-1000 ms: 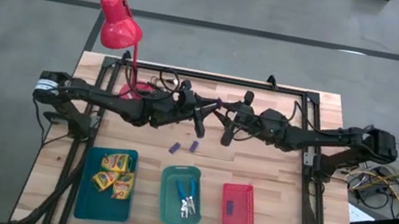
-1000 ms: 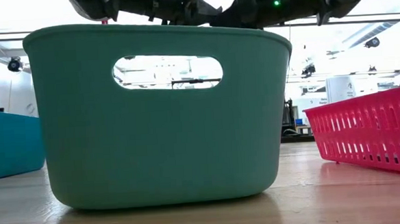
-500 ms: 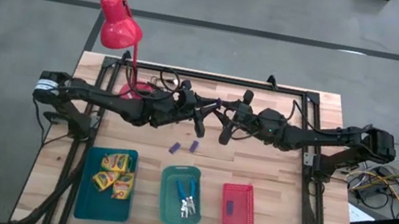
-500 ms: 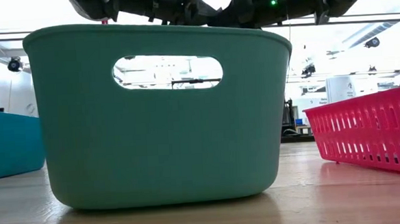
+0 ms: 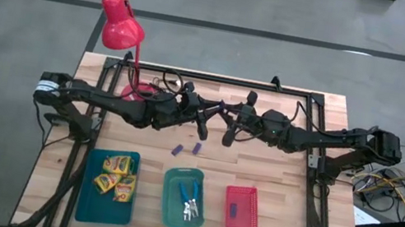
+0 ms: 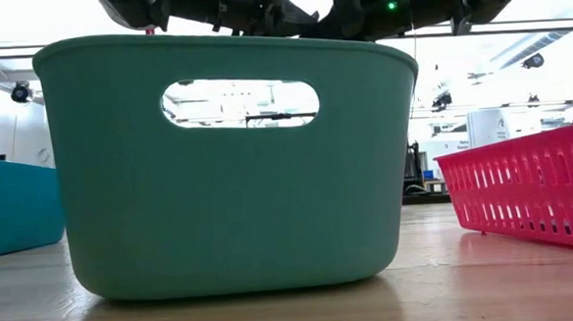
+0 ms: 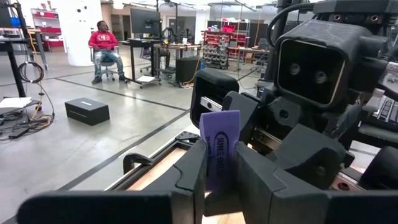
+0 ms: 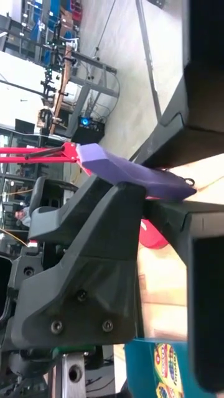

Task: Pick & Place School Supplies
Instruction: Put the purple eraser into the red bin

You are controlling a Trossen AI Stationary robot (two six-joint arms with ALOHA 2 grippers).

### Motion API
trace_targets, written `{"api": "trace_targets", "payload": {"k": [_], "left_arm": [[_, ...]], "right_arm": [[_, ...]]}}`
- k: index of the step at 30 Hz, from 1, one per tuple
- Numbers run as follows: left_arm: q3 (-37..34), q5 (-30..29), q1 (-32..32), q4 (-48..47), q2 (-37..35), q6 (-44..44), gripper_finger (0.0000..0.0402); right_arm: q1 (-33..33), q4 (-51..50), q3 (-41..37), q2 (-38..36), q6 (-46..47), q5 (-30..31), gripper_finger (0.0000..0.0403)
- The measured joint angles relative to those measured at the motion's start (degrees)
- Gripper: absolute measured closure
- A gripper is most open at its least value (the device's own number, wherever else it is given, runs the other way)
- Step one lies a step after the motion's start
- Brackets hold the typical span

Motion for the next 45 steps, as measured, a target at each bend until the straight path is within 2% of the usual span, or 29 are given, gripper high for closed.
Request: {"api": "trace_targets", "payload": {"k": [9, 26, 40, 45], "left_arm": [[0.0, -0.01, 0.0, 0.04, 0.0, 0.0, 0.0328], [0.04, 0.74, -0.04, 0.11, 0.0, -1.97, 0.0326], [0.35, 4.04, -0.04, -1.0, -0.11, -3.19, 0.0242], [0.37, 4.24, -0.07, -1.17, -0.37, -3.21, 0.0227]], "right_arm": [[-0.02, -0.02, 0.0, 0.0, 0.02, 0.14, 0.0384], [0.02, 0.0, 0.0, -0.02, 0.02, 0.82, 0.038], [0.02, -0.13, 0.0, -0.04, 0.0, 0.79, 0.038], [0.02, -0.1, 0.0, -0.04, 0.0, 0.79, 0.038]]}}
